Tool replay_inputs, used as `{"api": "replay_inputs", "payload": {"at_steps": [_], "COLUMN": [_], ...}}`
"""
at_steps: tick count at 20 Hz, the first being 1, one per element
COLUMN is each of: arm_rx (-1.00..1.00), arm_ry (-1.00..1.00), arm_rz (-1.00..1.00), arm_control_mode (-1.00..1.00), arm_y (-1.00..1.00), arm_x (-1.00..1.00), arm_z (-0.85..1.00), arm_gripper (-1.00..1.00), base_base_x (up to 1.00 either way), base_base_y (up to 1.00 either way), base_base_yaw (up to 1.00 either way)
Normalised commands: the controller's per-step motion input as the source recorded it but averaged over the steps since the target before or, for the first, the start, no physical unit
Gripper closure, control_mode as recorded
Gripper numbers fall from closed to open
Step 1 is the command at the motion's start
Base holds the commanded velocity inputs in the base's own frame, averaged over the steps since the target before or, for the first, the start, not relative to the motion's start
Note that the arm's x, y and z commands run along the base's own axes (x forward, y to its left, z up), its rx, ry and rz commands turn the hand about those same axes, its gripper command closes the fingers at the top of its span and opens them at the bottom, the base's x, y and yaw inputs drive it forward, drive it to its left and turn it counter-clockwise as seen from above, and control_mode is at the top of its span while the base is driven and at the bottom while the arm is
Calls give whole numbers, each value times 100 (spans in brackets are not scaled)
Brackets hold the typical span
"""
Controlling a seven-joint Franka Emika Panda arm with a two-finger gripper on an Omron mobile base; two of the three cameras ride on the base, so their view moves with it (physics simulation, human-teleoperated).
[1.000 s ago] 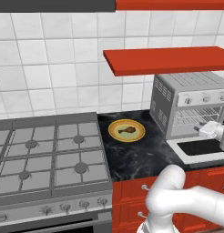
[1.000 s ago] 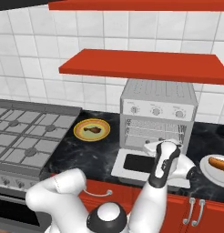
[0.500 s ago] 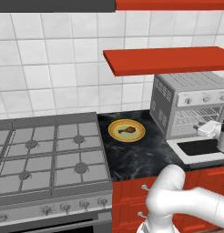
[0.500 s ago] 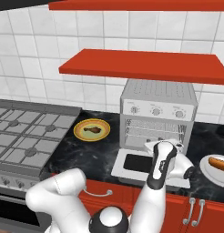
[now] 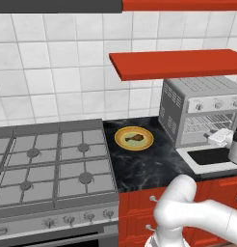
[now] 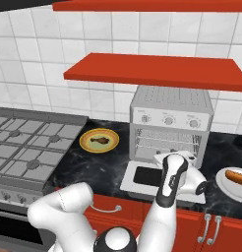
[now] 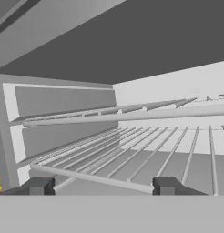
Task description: Open the toaster oven door. Place the hotdog bun on the top rack in the toaster oven and place the chicken drumstick on the bottom rack.
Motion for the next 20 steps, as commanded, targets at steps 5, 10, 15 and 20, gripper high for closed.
{"api": "replay_inputs", "payload": {"at_steps": [5,10,15,20], "arm_rx": [0,0,0,1], "arm_ry": [0,-2,0,0], "arm_rz": [0,0,0,0], "arm_control_mode": [-100,-100,-100,-100], "arm_y": [-4,-2,0,0], "arm_x": [-1,-32,-3,25], "arm_z": [4,31,14,0], "arm_gripper": [-100,-100,-100,-100], "base_base_x": [0,0,0,0], "base_base_y": [0,0,0,0], "base_base_yaw": [0,0,0,0]}}
